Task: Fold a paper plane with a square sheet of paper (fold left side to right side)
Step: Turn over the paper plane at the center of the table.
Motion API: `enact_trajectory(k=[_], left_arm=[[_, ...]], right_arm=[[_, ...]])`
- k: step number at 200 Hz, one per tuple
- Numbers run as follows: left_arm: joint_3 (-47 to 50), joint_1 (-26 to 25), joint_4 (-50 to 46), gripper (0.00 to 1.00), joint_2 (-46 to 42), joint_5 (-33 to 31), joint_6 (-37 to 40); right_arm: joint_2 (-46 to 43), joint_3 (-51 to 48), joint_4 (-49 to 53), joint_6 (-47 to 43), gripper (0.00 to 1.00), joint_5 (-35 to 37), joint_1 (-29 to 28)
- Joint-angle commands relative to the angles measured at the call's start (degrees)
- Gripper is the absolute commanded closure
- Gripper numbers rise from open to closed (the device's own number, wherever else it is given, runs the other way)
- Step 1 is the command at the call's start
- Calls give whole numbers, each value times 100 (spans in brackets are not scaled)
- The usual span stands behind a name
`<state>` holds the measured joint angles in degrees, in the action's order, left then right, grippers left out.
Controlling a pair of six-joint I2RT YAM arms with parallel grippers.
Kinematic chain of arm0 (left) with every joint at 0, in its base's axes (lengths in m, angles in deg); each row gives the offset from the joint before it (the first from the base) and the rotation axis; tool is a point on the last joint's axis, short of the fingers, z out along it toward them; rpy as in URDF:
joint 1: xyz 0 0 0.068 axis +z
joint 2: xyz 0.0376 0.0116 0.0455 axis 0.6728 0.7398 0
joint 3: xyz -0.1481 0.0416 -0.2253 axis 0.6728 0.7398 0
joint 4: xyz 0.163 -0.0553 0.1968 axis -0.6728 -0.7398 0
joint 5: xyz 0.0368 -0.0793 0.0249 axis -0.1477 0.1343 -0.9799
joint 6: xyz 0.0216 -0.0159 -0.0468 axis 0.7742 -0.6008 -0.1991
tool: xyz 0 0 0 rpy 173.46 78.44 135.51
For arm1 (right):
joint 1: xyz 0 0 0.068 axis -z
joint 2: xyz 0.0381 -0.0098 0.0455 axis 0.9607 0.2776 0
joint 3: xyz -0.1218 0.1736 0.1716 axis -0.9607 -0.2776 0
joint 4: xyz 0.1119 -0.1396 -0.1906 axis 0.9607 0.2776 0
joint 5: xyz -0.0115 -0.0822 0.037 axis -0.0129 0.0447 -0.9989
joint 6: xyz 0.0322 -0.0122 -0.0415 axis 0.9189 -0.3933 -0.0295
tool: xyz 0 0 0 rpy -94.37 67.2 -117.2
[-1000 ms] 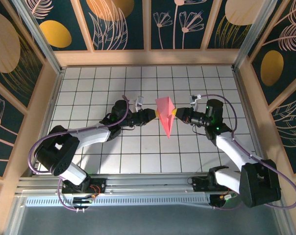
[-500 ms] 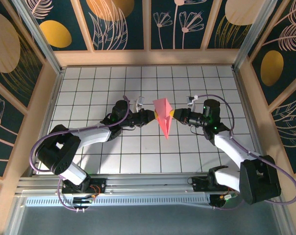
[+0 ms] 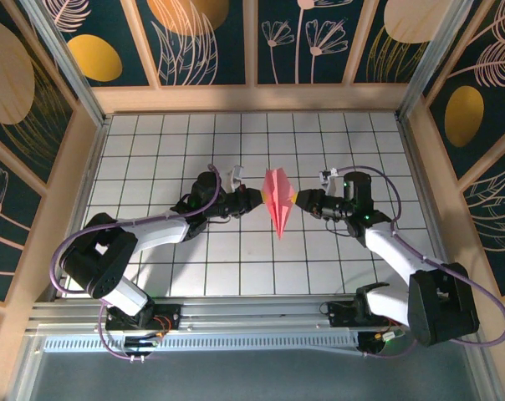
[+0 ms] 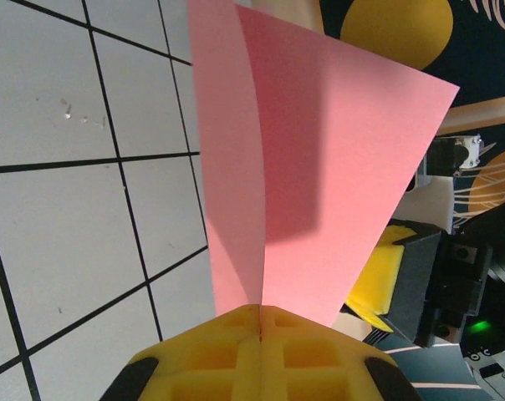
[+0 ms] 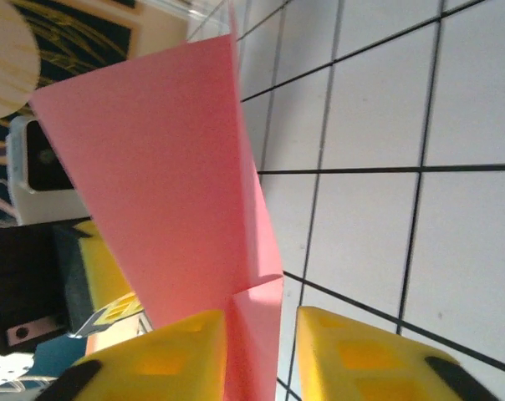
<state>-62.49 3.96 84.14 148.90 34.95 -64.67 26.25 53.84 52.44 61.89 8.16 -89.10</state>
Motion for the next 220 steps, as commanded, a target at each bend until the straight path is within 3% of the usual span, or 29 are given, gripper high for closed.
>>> enact_trajectory(k=[1, 35, 60, 120, 167, 220], left_arm=[[79, -26, -168, 100, -1, -145, -124], [47, -28, -303, 100, 293, -295, -329], [44, -32, -68, 100, 566, -302, -527], [-12, -87, 221, 100, 1104, -223, -616], [63, -104, 310, 100, 1229, -220, -659], [52, -131, 329, 100, 1293, -208, -670]], right_arm=[[-63, 362, 778, -489, 62, 540, -29], [-167, 780, 1858, -948, 55, 1299, -182], [-143, 853, 2085, -1008, 50, 1501, -463], [219, 360, 1169, -480, 34, 1177, -962], [595, 55, 517, -198, 23, 898, -1036], [862, -151, 174, -79, 19, 792, -1088]])
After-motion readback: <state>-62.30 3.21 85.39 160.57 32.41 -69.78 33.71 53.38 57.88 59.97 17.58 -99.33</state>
